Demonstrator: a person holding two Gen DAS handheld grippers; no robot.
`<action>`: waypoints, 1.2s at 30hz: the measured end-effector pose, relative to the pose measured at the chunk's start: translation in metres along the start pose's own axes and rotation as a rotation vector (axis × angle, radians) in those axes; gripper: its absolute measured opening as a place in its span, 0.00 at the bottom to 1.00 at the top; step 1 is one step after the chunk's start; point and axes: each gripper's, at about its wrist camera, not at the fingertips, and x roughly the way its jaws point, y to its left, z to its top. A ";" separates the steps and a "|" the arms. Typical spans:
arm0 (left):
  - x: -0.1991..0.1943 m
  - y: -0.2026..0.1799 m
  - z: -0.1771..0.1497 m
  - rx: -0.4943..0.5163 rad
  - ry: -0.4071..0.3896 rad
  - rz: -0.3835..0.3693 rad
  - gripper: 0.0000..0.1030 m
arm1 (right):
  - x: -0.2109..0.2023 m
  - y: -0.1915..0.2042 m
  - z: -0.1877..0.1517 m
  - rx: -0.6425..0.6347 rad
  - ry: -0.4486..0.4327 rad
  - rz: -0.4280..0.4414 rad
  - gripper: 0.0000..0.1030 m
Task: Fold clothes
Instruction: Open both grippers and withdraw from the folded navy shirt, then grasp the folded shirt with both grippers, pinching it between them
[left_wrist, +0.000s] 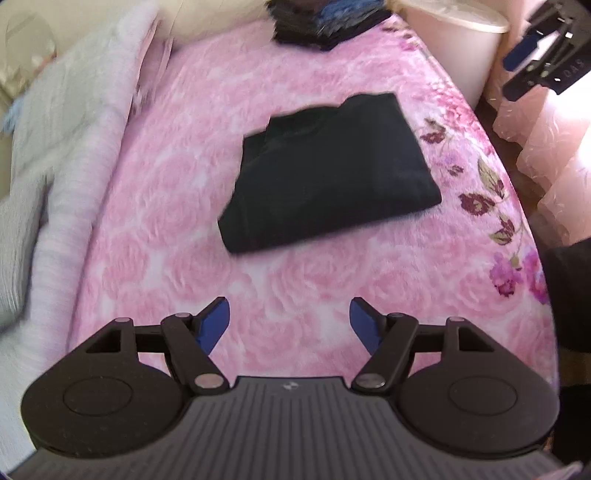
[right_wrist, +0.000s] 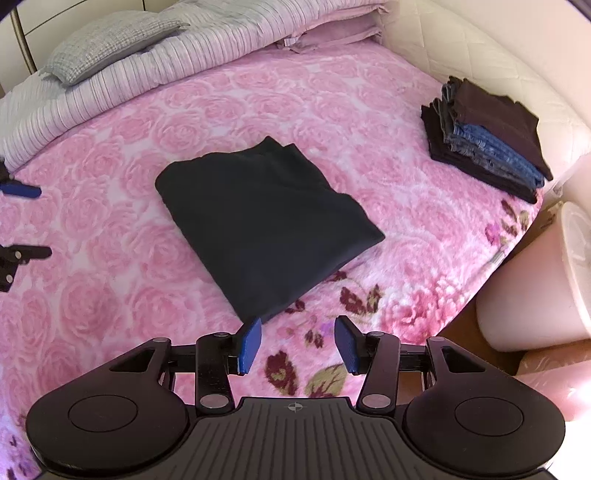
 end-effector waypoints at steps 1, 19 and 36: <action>0.010 -0.004 0.000 0.058 -0.006 0.009 0.66 | 0.003 0.004 -0.001 -0.030 -0.003 -0.003 0.73; 0.231 -0.029 -0.015 0.980 -0.087 0.131 0.66 | 0.204 0.126 -0.072 -0.797 -0.123 -0.151 0.73; 0.217 -0.014 0.009 0.984 -0.201 0.031 0.19 | 0.189 0.047 -0.057 -0.768 -0.219 -0.098 0.20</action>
